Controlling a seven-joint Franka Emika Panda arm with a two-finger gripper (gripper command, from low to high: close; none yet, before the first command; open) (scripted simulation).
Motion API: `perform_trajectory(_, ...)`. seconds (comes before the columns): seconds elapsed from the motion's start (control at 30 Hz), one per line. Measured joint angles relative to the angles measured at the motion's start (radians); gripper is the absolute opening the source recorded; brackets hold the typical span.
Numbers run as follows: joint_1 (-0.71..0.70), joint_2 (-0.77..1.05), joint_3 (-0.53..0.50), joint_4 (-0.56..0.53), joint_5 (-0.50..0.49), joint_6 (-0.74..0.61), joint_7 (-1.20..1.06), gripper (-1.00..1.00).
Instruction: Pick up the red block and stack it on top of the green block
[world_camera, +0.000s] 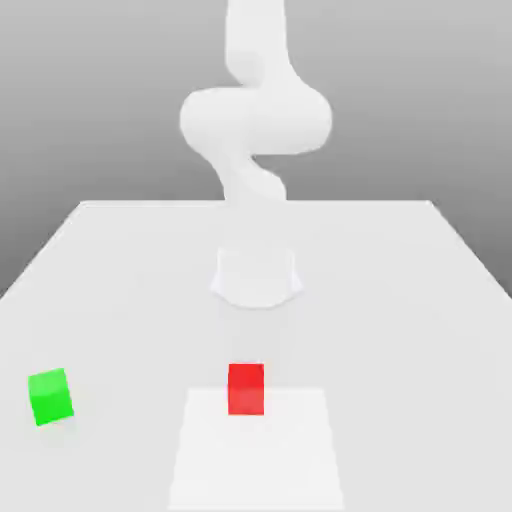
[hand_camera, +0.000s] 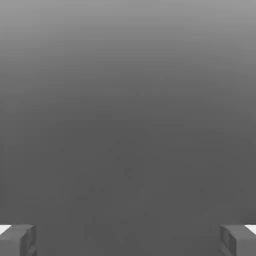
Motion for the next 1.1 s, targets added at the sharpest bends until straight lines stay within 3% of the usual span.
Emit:
perform_trajectory(0.53,-0.009,0.518,-0.027,-0.517,-0.011,0.409,-0.035,0.0)
perform_trajectory(0.77,-0.02,0.869,-0.014,-0.543,0.018,0.691,-0.061,0.0)
perform_trajectory(0.8,-0.025,0.902,-0.008,-0.539,0.019,0.719,-0.062,-1.0)
perform_trajectory(1.0,-0.029,0.919,-0.004,-0.537,0.018,0.733,-0.06,-1.0)
perform_trajectory(1.1,-0.028,0.856,-0.007,-0.546,0.011,0.679,-0.056,-1.0)
